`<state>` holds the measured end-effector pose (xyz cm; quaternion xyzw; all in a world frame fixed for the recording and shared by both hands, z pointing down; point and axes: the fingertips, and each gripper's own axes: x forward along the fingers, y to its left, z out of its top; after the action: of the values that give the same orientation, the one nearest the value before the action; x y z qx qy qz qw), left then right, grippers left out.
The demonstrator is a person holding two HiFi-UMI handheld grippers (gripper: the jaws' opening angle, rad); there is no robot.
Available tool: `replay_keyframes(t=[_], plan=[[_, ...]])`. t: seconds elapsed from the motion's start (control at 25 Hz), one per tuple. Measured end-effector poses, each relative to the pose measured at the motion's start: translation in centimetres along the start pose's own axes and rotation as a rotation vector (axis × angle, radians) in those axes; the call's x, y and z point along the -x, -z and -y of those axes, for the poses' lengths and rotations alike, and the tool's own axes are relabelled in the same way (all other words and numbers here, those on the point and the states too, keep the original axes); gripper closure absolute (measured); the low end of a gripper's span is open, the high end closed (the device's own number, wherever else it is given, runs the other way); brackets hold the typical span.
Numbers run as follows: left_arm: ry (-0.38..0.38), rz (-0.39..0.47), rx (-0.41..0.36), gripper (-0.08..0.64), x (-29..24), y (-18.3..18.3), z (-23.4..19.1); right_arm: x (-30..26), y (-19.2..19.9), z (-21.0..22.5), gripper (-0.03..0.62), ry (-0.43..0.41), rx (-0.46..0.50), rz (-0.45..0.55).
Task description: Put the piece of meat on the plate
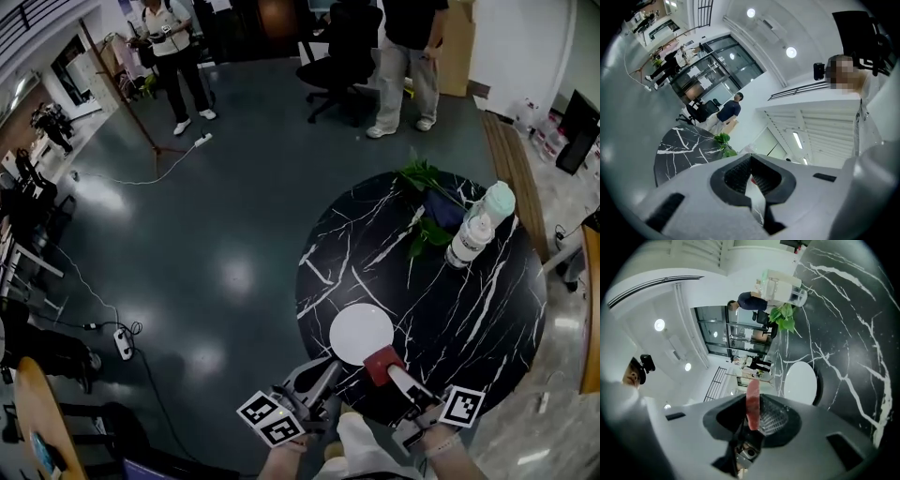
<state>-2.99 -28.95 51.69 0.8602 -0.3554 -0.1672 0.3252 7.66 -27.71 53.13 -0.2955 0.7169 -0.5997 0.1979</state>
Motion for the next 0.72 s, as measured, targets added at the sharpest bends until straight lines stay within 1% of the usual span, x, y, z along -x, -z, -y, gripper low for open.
replay_keyframes(t=[0.12, 0.32, 0.48, 0.56, 0.64, 0.72], plan=[[-0.026, -0.007, 0.022, 0.552, -0.7, 0.6, -1.8, -1.4, -0.4, 2.2, 0.506, 0.049, -0.003, -0.043], [-0.037, -0.024, 0.048, 0.552, -1.9, 1.0, -4.1, -4.0, -1.1, 6.0, 0.506, 0.156, -0.017, -0.117], [-0.038, -0.021, 0.060, 0.552, -2.5, 0.6, -5.2, -6.5, -1.3, 7.4, 0.506, 0.197, -0.003, -0.172], [-0.036, -0.011, 0.078, 0.552, -2.6, 0.3, -5.6, -7.5, -1.1, 8.1, 0.506, 0.225, 0.002, -0.201], [-0.033, 0.002, 0.103, 0.552, -2.6, 0.2, -5.9, -8.5, -0.8, 8.3, 0.506, 0.231, 0.008, -0.228], [-0.037, -0.004, 0.101, 0.552, -2.7, 0.2, -6.2, -9.1, -0.6, 8.7, 0.506, 0.248, 0.021, -0.248]])
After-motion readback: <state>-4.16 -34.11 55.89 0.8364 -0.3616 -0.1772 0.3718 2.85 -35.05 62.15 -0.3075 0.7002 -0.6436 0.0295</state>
